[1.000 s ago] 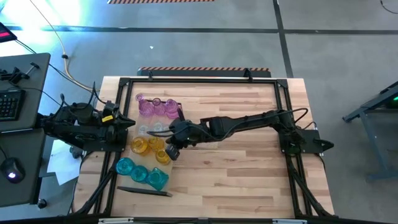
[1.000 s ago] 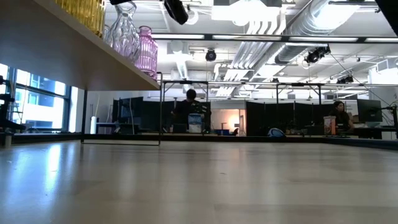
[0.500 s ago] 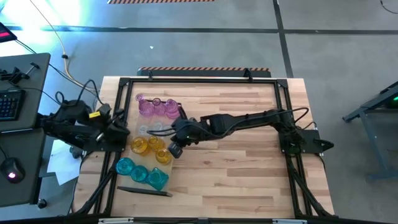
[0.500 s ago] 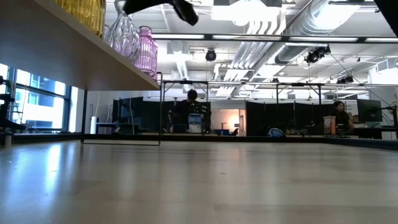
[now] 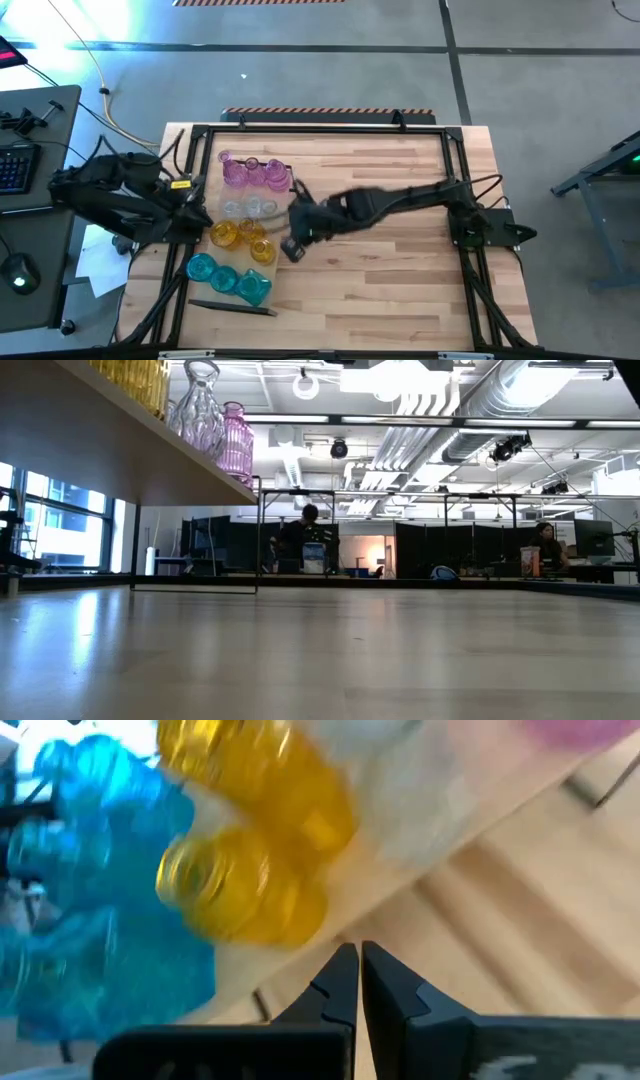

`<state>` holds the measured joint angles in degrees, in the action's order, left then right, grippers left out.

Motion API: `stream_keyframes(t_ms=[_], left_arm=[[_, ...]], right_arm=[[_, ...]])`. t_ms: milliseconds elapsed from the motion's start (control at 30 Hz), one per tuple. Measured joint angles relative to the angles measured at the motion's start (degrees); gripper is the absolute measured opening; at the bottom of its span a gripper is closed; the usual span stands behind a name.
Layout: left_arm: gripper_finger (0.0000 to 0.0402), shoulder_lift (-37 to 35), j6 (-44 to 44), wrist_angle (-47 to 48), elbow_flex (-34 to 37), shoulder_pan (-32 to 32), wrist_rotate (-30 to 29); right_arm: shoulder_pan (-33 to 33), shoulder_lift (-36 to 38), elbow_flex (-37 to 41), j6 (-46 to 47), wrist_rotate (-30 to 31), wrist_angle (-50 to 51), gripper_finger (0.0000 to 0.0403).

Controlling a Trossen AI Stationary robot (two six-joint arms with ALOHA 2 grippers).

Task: Sort vases onto shelf
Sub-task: Adjust the blue flower vase on the shelf

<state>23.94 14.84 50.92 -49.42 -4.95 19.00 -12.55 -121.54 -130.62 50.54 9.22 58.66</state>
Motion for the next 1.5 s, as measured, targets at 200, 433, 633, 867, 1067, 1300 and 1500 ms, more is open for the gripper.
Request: stream_keyframes(t_ms=[200,433,633,867,1067,1300,1500], left_arm=[[0.0021,4.6,-3.5,9.8,-6.1,0.0,0.2],[0.0021,7.0,-6.2,11.9,-6.3,0.0,0.3],[0.0021,10.4,-8.8,11.8,-6.3,0.0,0.4],[0.0021,13.9,-11.0,10.9,-6.3,0.0,0.4],[0.0021,14.9,-11.1,10.9,-6.3,0.0,0.7],[0.0021,16.1,-10.6,10.8,-6.3,0.0,2.6],[0.0021,16.2,-9.9,12.0,-6.4,0.0,2.9]], right_arm=[[-4.6,-0.1,7.1,9.7,0.0,-7.2,0.0],[-8.2,-0.2,12.8,15.6,3.2,-19.2,0.0],[-8.8,-0.2,13.9,17.2,4.3,-24.4,0.0],[-8.9,-0.2,13.9,17.1,4.7,-24.0,0.0],[-8.9,-0.2,13.9,16.9,4.7,-24.0,0.0],[-8.9,-0.2,13.9,16.5,4.7,-24.0,0.0],[-8.9,-0.2,13.9,16.5,4.6,-24.0,0.0]])
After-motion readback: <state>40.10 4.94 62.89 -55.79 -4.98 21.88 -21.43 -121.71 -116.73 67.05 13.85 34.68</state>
